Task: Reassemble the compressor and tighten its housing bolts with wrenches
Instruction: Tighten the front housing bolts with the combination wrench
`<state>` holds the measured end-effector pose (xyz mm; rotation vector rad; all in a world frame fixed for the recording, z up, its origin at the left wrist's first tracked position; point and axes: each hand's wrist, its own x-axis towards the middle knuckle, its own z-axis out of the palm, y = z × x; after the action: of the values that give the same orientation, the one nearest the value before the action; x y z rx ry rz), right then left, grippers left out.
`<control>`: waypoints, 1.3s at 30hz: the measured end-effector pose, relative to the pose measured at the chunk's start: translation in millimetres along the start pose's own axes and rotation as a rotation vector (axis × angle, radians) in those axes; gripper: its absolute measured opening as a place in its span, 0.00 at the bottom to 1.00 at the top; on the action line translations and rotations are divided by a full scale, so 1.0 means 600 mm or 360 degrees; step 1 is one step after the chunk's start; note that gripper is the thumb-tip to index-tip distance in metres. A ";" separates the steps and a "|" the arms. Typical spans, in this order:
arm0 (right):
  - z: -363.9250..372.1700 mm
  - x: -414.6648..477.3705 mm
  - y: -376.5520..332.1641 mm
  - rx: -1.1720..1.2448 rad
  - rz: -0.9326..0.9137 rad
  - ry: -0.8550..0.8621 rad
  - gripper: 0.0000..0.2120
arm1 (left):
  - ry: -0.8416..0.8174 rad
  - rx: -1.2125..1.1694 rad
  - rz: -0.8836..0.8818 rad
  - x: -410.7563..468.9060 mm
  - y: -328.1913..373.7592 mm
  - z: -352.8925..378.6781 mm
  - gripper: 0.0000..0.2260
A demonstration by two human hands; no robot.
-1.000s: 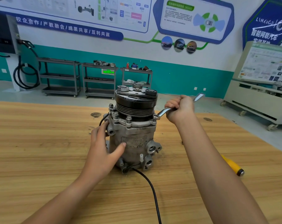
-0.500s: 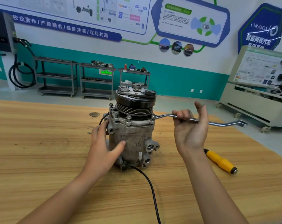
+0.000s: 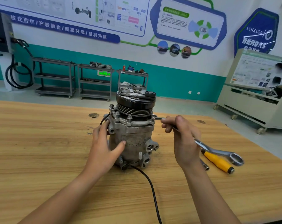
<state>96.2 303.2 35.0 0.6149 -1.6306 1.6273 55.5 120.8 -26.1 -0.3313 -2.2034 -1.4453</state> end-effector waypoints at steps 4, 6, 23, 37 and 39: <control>0.028 -0.010 -0.008 -0.0183 -0.0100 -0.0019 0.13 | -0.0018 0.0011 -0.0018 0.001 -0.002 0.000 0.35; 0.046 -0.014 -0.005 -0.0298 -0.0177 -0.0021 0.14 | -0.0016 0.0010 -0.0014 0.001 -0.002 0.001 0.35; 0.181 -0.001 0.034 -0.1483 -0.0700 0.0266 0.19 | 0.0049 -0.0025 0.0354 0.005 -0.001 0.001 0.35; 0.220 -0.002 0.032 -0.1424 -0.1005 0.0080 0.18 | -0.0062 -0.0144 -0.0165 -0.019 -0.011 -0.006 0.35; 0.223 0.009 0.033 -0.1438 -0.0994 0.0041 0.18 | -0.0044 -0.0026 -0.0095 -0.011 -0.007 -0.002 0.29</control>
<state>55.5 174.2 36.9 0.5219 -1.7025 0.3717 59.4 118.4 -32.3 -0.2944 -2.2423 -1.4994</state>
